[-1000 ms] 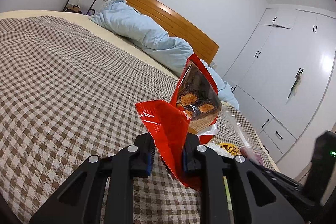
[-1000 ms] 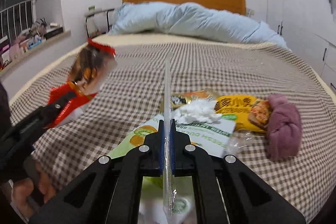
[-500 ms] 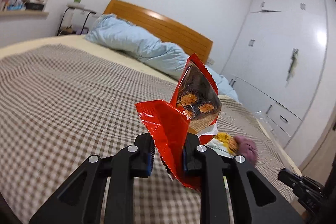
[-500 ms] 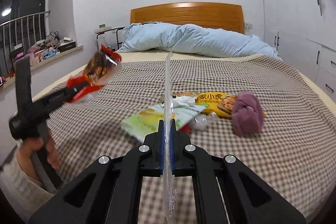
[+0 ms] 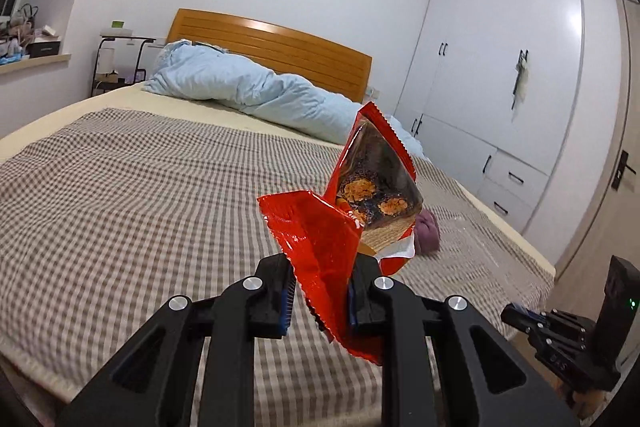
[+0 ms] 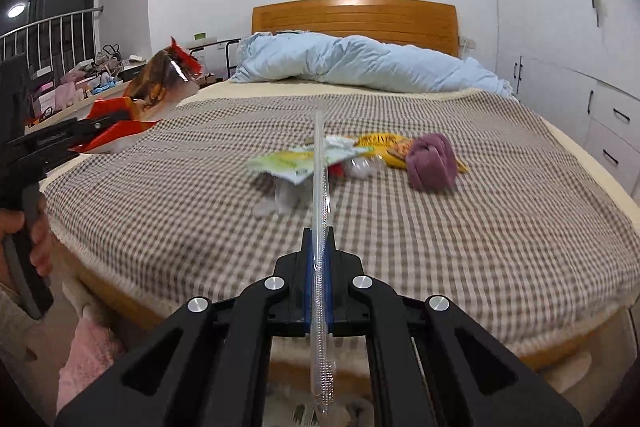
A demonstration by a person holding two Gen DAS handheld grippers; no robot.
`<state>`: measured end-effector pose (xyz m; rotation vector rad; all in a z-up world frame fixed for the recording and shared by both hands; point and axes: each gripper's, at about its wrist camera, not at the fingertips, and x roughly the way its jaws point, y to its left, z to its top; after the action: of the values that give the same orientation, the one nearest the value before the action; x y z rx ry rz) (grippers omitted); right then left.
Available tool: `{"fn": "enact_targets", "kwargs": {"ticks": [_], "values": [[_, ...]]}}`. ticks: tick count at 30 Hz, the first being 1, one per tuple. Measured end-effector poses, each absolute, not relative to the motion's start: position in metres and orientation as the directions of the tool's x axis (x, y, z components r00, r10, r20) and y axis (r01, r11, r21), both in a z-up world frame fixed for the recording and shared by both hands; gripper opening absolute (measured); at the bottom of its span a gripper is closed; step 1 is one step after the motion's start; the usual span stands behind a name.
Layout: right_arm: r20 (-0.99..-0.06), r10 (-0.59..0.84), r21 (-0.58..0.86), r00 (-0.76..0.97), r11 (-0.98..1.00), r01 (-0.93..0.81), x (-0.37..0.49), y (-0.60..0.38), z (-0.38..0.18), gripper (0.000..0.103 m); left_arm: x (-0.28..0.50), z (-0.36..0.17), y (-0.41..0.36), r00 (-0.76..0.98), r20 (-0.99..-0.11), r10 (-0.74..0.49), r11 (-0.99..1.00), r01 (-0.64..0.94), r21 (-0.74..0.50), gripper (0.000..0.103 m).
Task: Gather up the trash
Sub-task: 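Carry the red bag and straw with both tools to the trash bin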
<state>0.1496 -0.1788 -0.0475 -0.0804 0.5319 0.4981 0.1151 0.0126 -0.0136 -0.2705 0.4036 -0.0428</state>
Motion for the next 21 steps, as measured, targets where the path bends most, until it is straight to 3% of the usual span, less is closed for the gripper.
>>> {"fn": "enact_targets", "kwargs": {"ticks": [21], "values": [[-0.569,0.480,0.093,0.668,0.844,-0.528,0.073,-0.213,-0.092,0.005,0.021,-0.084,-0.027,0.819,-0.529,-0.223,0.944,0.046,-0.326,0.017]]}}
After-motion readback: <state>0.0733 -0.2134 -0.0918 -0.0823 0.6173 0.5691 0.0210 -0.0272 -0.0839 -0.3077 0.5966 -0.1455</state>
